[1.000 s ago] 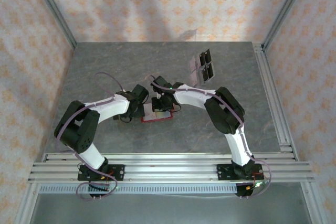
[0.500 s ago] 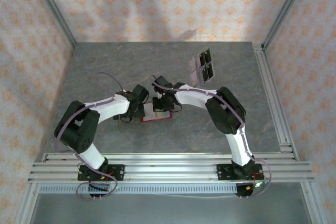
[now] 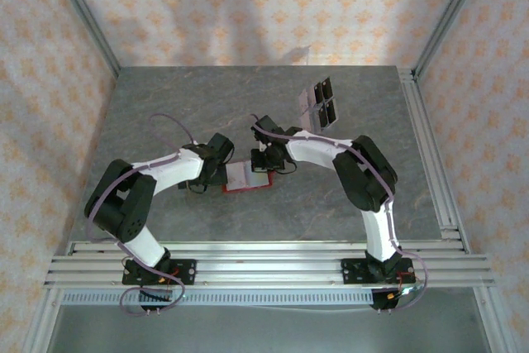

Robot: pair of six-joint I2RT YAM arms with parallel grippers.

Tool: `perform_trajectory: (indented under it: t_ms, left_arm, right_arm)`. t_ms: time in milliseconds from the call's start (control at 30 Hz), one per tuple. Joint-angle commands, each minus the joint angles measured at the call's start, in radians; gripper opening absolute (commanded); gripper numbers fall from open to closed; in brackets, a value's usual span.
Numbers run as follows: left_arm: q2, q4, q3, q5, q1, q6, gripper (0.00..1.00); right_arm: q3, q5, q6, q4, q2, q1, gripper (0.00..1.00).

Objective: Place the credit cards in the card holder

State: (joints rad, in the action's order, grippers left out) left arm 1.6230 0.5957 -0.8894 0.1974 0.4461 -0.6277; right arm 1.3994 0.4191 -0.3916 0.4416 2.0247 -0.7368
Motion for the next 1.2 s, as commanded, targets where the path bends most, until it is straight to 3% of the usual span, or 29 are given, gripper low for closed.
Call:
perform_trajectory:
  t_ms: [0, 400, 1167]
  left_arm:
    - [-0.050, 0.027, -0.039, 0.021, -0.023, 0.018, 1.00]
    - [-0.021, 0.030, -0.043, 0.024, -0.065, 0.046, 1.00]
    - [0.033, -0.025, -0.021, -0.043, -0.062, 0.065, 0.99]
  right_arm:
    - [0.026, -0.002, 0.000, 0.030, -0.063, -0.009, 0.00]
    - [0.141, 0.001, 0.017, 0.069, 0.032, -0.061, 0.00]
    - [0.105, -0.030, 0.011, 0.069, 0.076, -0.069, 0.00]
